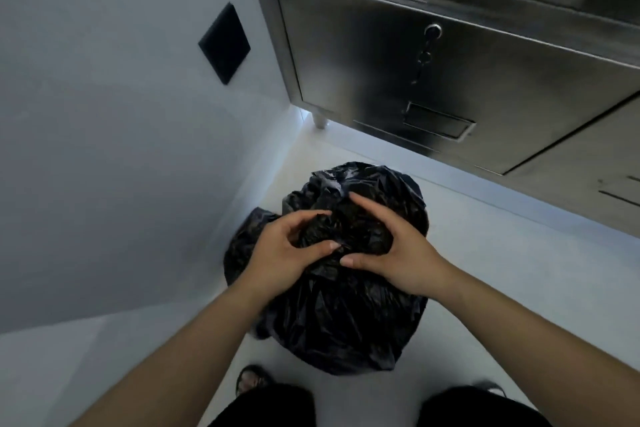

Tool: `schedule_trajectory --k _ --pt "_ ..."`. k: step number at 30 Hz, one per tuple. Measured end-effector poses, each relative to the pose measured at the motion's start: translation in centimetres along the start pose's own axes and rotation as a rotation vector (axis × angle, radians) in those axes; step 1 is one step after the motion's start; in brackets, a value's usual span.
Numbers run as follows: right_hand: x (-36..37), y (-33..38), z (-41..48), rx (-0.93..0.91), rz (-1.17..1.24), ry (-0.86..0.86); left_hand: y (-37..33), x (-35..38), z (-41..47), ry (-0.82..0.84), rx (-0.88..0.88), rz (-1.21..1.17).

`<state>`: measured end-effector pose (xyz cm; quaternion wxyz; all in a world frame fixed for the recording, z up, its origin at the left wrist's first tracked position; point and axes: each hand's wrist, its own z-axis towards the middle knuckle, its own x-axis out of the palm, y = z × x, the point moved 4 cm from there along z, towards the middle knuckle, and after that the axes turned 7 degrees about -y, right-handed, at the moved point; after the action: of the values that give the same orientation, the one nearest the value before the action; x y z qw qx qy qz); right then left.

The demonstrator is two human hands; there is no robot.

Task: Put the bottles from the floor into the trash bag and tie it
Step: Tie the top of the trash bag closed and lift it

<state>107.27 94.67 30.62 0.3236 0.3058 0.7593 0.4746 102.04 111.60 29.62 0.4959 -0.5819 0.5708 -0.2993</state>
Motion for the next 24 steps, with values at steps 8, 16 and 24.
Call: schedule_trajectory --k 8,16,24 --pt "-0.7 7.7 -6.4 0.124 0.122 0.016 -9.3 -2.0 -7.5 -0.024 -0.096 0.044" --pt "-5.2 21.4 -12.2 0.116 0.034 -0.138 -23.8 -5.6 -12.9 -0.036 -0.118 0.122" --pt "-9.5 33.8 -20.4 0.163 0.128 -0.479 -36.9 -10.3 -15.7 0.117 0.103 0.306"
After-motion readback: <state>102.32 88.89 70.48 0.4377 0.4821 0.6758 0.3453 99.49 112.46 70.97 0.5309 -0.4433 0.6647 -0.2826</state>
